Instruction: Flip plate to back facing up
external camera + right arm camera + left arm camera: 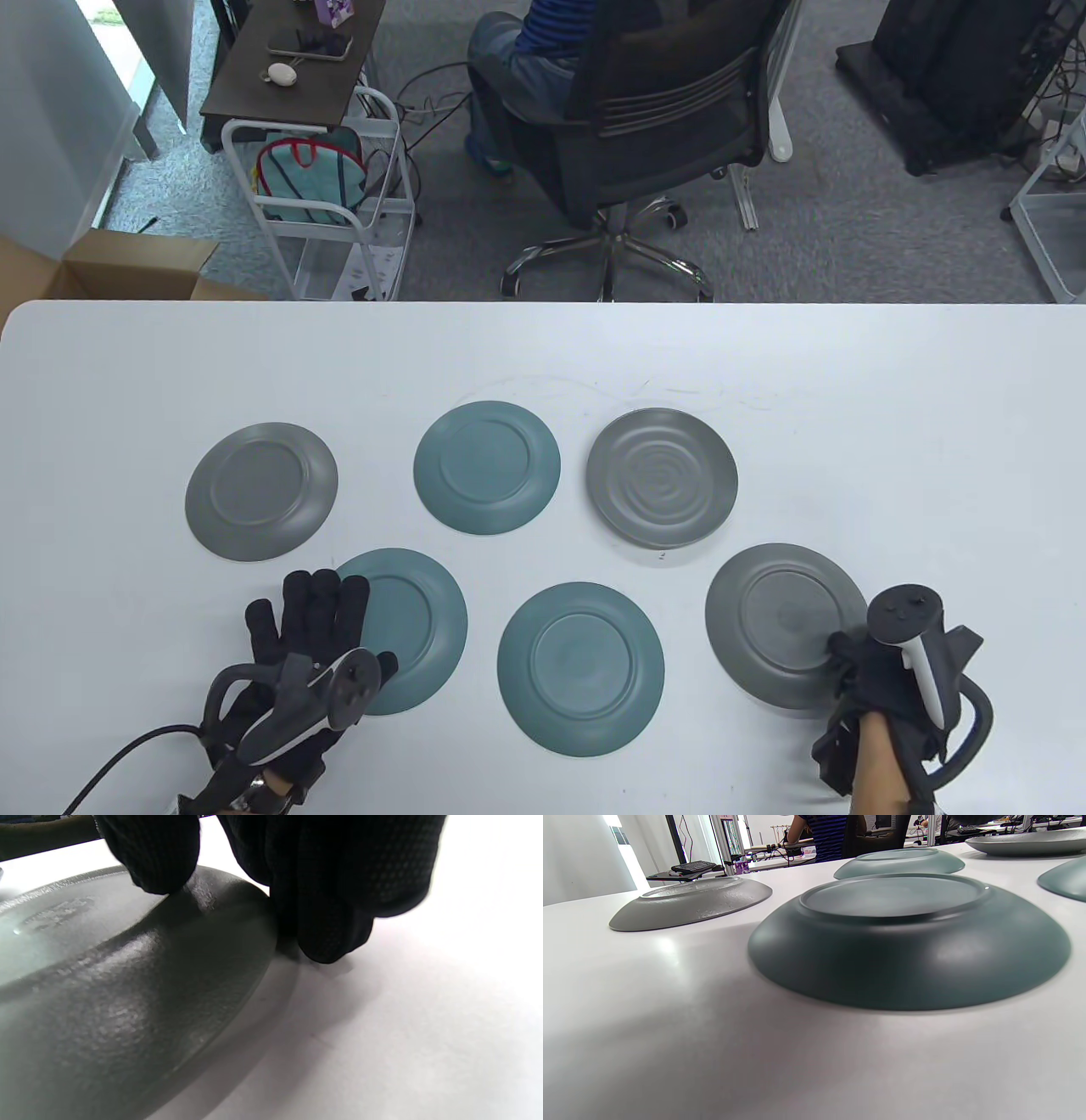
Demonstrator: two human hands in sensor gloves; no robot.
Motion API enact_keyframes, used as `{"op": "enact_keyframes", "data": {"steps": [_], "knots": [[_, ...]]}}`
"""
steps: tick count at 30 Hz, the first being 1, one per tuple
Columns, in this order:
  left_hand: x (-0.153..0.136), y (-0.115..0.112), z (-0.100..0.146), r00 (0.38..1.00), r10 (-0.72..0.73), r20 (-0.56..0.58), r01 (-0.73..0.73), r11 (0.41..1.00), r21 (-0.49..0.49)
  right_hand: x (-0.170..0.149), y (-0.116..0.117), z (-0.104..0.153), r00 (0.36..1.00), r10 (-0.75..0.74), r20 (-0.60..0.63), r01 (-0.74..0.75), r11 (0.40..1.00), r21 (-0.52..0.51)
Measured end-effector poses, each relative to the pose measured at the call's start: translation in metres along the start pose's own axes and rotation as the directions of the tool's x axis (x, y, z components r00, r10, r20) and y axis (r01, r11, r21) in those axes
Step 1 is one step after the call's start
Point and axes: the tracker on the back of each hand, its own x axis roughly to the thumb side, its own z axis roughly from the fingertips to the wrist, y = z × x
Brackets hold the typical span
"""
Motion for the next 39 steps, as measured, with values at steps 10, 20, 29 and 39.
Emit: {"op": "enact_keyframes", "data": {"steps": [10,20,29,39], "knots": [[-0.001,0.0,-0.001,1.0,0.004,-0.003,-0.004,1.0,-0.007,0.01,-0.003,0.001,0.995,0.094,0.026,-0.094,0.995,-0.014],[-0.001,0.0,-0.003,1.0,0.011,-0.006,-0.011,1.0,-0.022,0.081,-0.016,0.022,0.935,0.274,0.224,-0.243,0.957,-0.156],[-0.002,0.001,-0.005,1.0,0.013,-0.01,-0.014,1.0,-0.026,0.182,-0.001,0.045,0.856,0.309,0.415,-0.266,0.951,-0.16],[-0.003,0.001,-0.006,1.0,0.018,-0.009,-0.018,0.999,-0.027,0.259,0.033,0.046,0.802,0.362,0.476,-0.352,0.929,-0.113]]}}
